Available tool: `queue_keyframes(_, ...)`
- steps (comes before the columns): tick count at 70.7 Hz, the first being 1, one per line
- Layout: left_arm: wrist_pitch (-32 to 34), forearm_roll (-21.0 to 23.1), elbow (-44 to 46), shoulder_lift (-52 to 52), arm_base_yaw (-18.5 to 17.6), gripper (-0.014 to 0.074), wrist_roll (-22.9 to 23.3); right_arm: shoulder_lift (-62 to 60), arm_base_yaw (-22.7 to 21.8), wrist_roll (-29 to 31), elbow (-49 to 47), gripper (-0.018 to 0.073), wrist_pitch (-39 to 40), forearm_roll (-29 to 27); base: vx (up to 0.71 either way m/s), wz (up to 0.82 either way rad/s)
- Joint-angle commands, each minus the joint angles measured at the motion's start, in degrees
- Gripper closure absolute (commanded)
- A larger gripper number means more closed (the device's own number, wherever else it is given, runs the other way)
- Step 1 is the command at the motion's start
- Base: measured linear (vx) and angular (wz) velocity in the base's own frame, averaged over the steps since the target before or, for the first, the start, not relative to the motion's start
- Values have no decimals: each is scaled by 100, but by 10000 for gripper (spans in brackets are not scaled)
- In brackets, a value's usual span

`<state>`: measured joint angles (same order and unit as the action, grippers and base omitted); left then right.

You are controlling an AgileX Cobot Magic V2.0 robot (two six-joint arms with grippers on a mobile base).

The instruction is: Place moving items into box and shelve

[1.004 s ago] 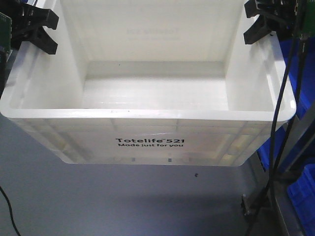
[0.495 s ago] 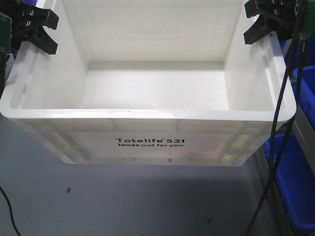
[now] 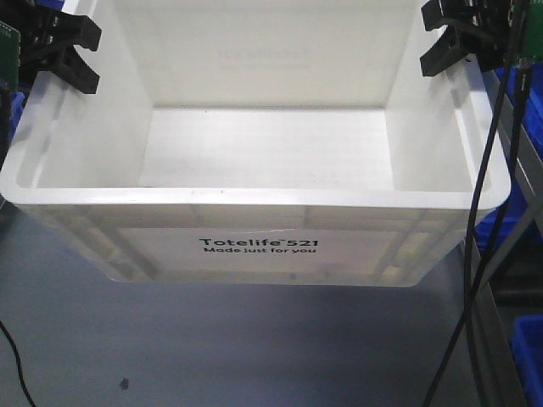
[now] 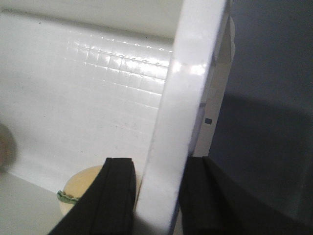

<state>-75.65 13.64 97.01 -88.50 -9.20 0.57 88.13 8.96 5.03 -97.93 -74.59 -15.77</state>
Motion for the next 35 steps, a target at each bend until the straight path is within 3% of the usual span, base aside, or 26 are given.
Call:
queue_keyframes(1,533,801,252,315,-88,613,-57,-307,57,95,-219,571,391,-885,43,18)
queue_keyframes(35,538,801,252,315,-88,613,-57,-307,57,95,-219,571,391,-885,43,18)
